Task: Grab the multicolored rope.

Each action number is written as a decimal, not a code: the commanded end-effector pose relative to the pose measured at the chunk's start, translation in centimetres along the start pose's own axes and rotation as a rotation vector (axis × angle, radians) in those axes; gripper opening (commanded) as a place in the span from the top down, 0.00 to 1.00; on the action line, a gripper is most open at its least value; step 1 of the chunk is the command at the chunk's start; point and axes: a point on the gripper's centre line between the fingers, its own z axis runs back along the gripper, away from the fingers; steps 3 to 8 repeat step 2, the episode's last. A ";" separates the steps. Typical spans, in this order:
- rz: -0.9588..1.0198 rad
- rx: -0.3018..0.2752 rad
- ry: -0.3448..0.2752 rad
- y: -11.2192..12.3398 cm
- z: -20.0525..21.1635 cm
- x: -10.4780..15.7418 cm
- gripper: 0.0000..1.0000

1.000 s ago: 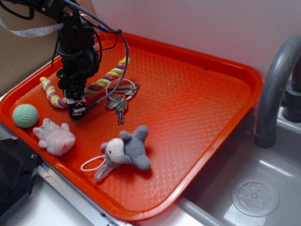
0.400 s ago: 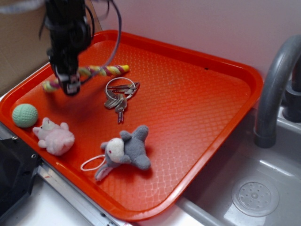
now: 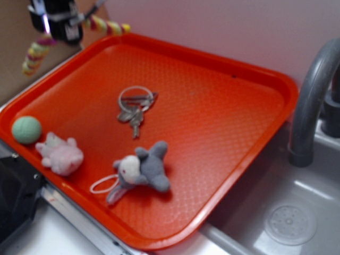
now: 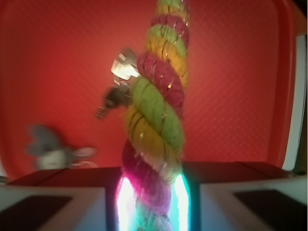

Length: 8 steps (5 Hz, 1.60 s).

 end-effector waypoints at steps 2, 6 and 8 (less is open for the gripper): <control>0.062 -0.072 -0.111 -0.8 4.3 0.6 1.00; 0.062 -0.072 -0.111 -0.8 4.3 0.6 1.00; 0.062 -0.072 -0.111 -0.8 4.3 0.6 1.00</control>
